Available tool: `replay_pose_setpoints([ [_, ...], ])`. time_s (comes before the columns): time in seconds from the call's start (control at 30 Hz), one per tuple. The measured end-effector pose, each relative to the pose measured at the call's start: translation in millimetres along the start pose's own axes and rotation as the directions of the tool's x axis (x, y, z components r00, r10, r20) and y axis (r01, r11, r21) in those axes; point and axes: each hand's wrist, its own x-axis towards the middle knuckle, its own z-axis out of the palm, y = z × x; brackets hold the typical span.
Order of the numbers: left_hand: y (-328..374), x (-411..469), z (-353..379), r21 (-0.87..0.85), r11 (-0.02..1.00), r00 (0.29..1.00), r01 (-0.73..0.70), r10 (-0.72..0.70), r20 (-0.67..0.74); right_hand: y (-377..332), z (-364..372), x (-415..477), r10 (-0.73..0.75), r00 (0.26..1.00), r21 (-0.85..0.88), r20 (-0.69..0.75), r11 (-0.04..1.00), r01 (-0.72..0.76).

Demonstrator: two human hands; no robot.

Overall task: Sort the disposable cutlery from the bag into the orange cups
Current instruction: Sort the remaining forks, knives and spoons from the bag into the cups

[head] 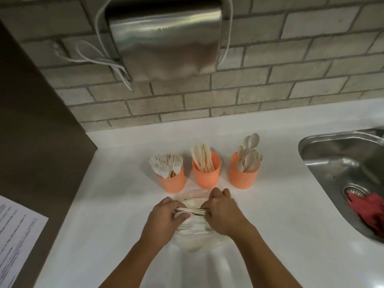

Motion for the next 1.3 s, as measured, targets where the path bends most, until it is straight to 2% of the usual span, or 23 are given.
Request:
replay_pose_setpoints([
  [0.27,12,-11,0,-0.066,0.993,0.994,0.095,-0.098,-0.05,6,-14,1,-0.028,0.984,0.118,0.174,0.993,0.007],
  [0.57,40,-29,12,-0.254,0.955,0.967,0.154,-0.199,-0.162,10,-9,-21,-0.115,0.993,0.116,0.036,0.987,0.11],
  [0.73,50,-26,4,-0.179,0.973,0.962,0.143,-0.179,-0.205,11,-10,-24,-0.169,0.983,0.181,-0.069,0.967,0.179],
  [0.9,57,-19,-9,-0.171,0.973,0.969,0.155,-0.183,-0.163,6,-6,-19,-0.224,0.964,0.208,-0.144,0.945,0.25],
  [1.07,60,-16,-16,-0.207,0.956,0.951,0.207,-0.246,-0.185,-5,0,-18,-0.24,0.961,0.217,-0.136,0.939,0.266],
  [1.2,61,-17,-16,-0.284,0.93,0.937,0.234,-0.294,-0.191,-9,7,-17,-0.218,0.962,0.259,-0.162,0.932,0.255],
  [1.3,64,-20,-17,-0.446,0.869,0.93,0.216,-0.322,-0.177,-12,13,-16,-0.196,0.966,0.271,-0.17,0.933,0.237],
])
